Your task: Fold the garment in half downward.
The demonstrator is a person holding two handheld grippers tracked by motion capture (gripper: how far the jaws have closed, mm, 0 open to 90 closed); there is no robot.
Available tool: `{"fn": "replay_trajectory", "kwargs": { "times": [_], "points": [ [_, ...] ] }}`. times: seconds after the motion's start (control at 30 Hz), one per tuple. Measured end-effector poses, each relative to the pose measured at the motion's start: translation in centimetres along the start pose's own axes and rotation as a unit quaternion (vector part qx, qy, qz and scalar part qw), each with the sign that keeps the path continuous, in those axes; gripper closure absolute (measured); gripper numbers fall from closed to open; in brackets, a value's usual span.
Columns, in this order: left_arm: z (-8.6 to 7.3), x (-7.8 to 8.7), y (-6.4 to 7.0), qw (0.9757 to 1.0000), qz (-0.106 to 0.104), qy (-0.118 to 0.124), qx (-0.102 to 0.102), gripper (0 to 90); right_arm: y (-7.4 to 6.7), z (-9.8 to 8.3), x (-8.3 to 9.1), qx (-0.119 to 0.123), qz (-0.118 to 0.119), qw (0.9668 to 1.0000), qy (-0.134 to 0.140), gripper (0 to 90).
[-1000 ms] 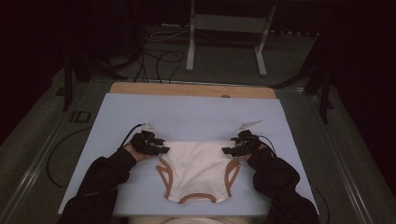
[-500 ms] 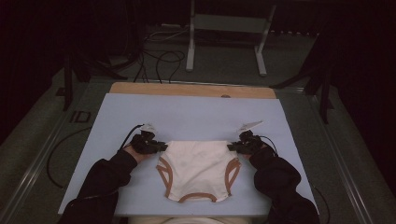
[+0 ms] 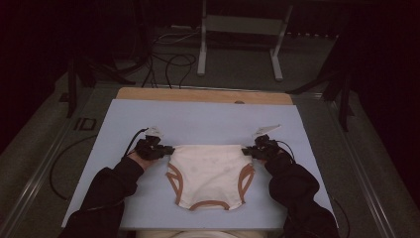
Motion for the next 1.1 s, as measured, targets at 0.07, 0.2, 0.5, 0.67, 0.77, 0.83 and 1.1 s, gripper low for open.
{"fn": "replay_trajectory", "kwargs": {
  "times": [0.07,0.2,0.5,0.67,0.77,0.83,1.1],
  "points": [
    [0.2,0.0,-0.1,1.0000,0.001,0.000,-0.001,88.1,0.1,0.3,0.0,0.000,-0.001,1.0000,0.001,86.8],
    [0.6,0.2,-0.3,0.9999,0.007,0.006,-0.004,88.1,0.3,1.0,0.0,0.004,-0.009,1.0000,-0.002,86.8],
    [1.9,0.5,-1.1,0.9996,0.018,0.021,-0.004,88.0,0.9,2.3,0.0,0.001,-0.021,0.9997,0.008,86.9],
    [2.6,0.6,-1.6,0.9993,0.023,0.031,-0.005,88.0,1.4,3.1,0.0,-0.001,-0.028,0.9995,0.012,86.9],
    [2.8,0.6,-1.9,0.9990,0.026,0.034,-0.006,88.0,1.7,3.5,-0.2,-0.002,-0.032,0.9994,0.014,86.9],
    [2.9,0.6,-2.1,0.9990,0.029,0.035,-0.003,88.0,1.9,3.7,-0.4,-0.004,-0.035,0.9993,0.013,86.9],
    [3.7,0.6,-3.0,0.9983,0.037,0.044,0.001,88.1,2.7,4.6,-1.3,-0.010,-0.039,0.9991,0.010,86.9]
  ]
}}
Point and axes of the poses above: each handheld gripper's, and its own axes: x roughly backward along the jaws, z roughly out of its top, y roughly to its right, the point moved 6 cm from there along -x, roughly forward along the jaws, and after that the axes turned 2 degrees about -y, right-handed, at the moved point
